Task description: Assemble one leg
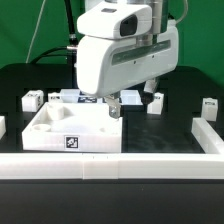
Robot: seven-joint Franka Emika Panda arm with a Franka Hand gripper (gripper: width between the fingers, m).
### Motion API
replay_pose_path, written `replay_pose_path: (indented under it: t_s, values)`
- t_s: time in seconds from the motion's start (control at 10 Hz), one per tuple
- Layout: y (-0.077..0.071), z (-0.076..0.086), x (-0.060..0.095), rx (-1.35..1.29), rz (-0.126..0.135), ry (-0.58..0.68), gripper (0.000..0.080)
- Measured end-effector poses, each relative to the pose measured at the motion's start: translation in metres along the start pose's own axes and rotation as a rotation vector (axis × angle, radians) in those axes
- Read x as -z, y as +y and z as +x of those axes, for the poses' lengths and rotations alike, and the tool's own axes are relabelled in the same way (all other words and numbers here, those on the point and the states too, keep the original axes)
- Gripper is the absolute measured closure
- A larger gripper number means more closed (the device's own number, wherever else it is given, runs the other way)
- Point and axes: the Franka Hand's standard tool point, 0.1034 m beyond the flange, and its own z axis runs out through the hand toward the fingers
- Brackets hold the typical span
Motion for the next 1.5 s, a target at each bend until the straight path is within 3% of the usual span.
replay_pose_path:
  t_s: [0.8, 1.0, 1.2, 1.5]
  values:
    - [-0.001, -0.001, -0.001, 0.001, 0.002, -0.003, 0.0150]
    - [-0.013, -0.016, -0.010, 0.139, -0.025, 0.020, 0.0150]
    - [-0.017, -0.031, -0.011, 0.284, -0.036, 0.009, 0.0150]
    - [-0.018, -0.041, -0.008, 0.321, -0.030, -0.011, 0.0150]
